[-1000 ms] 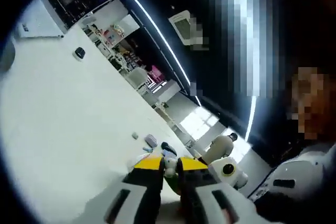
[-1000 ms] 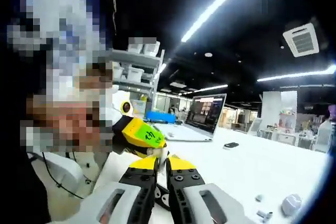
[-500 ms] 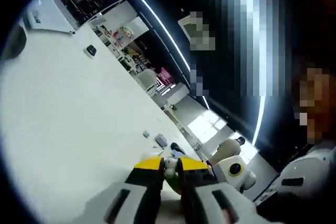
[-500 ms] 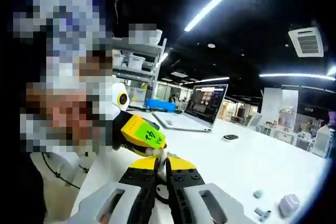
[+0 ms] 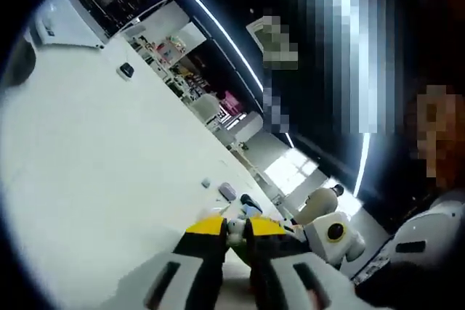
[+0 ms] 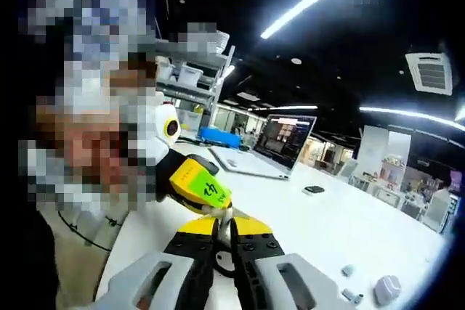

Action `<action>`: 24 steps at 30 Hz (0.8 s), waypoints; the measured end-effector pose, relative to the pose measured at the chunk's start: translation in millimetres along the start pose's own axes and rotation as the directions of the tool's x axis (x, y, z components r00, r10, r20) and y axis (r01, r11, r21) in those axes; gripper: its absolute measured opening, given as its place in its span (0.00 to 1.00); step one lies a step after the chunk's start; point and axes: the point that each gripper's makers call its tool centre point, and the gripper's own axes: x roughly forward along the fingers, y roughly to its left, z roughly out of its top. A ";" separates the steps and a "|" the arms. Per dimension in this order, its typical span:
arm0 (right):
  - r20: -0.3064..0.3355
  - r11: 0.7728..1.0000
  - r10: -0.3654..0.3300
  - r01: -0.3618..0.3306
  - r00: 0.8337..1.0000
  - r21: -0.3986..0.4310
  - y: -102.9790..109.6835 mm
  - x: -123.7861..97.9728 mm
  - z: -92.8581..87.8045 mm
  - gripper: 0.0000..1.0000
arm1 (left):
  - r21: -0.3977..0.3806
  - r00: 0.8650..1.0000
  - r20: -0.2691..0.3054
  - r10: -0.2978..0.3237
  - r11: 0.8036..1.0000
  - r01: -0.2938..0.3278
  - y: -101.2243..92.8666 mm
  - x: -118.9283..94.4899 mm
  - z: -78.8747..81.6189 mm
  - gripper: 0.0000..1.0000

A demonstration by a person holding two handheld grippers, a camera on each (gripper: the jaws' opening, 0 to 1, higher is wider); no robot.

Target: Pick up the earbuds from the table and place the earbuds into the earbud case

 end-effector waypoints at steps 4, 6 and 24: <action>-0.019 1.000 0.002 -0.002 1.000 -0.016 1.5 -3.1 -1.1 0.11 | 0.014 1.000 -0.004 0.006 1.000 -0.006 1.0 -0.2 0.4 0.13; -0.029 1.000 -0.001 0.001 1.000 -0.010 0.1 -8.3 -2.5 0.11 | 0.040 1.000 -0.018 0.017 0.999 -0.016 0.9 0.1 0.3 0.13; -0.021 0.983 0.120 -0.122 0.993 -0.137 12.1 9.2 15.6 0.12 | 0.079 0.999 -0.044 0.014 0.997 -0.010 -2.0 -20.2 7.7 0.27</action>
